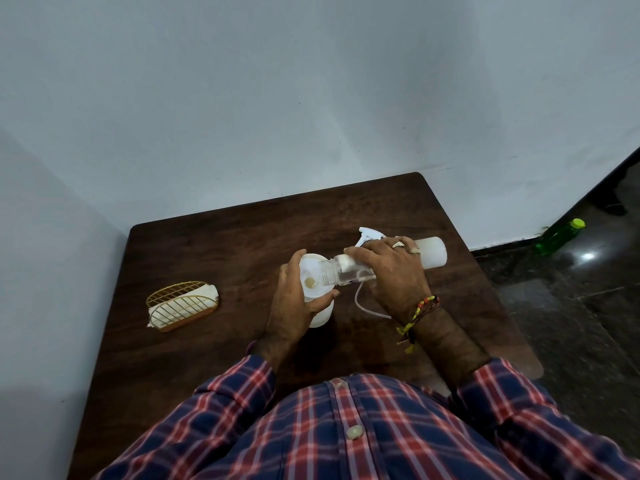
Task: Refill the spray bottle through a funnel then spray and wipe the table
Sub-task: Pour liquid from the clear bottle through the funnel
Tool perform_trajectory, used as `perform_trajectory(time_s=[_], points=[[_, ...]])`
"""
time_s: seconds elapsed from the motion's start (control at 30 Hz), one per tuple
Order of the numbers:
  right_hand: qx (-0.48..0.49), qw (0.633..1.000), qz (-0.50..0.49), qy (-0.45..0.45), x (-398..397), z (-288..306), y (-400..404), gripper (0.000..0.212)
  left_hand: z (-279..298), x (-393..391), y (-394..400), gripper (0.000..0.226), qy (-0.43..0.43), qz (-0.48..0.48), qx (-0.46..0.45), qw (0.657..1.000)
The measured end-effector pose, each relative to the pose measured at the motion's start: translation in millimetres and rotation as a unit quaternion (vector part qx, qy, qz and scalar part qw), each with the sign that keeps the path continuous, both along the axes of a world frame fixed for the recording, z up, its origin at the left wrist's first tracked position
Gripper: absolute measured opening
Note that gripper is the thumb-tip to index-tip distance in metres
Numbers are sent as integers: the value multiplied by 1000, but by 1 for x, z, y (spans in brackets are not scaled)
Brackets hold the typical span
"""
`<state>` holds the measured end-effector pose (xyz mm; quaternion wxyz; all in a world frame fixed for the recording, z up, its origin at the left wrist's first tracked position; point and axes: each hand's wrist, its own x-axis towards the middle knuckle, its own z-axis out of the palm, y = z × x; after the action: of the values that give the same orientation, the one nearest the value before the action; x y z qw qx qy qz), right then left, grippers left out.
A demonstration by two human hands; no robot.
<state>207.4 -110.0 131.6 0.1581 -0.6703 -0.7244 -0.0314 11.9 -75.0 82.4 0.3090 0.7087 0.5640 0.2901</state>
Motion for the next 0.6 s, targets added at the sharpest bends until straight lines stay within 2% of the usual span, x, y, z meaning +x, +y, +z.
perform_trajectory(time_s=[0.47,0.6], points=[[12,1000,0,1,1,-2,1,67,-1,-1,2,99,7,0,-3,1000],[15,999,-15,45,1,-4,0,59,1,-1,2,100,-3,2,-9,1000]])
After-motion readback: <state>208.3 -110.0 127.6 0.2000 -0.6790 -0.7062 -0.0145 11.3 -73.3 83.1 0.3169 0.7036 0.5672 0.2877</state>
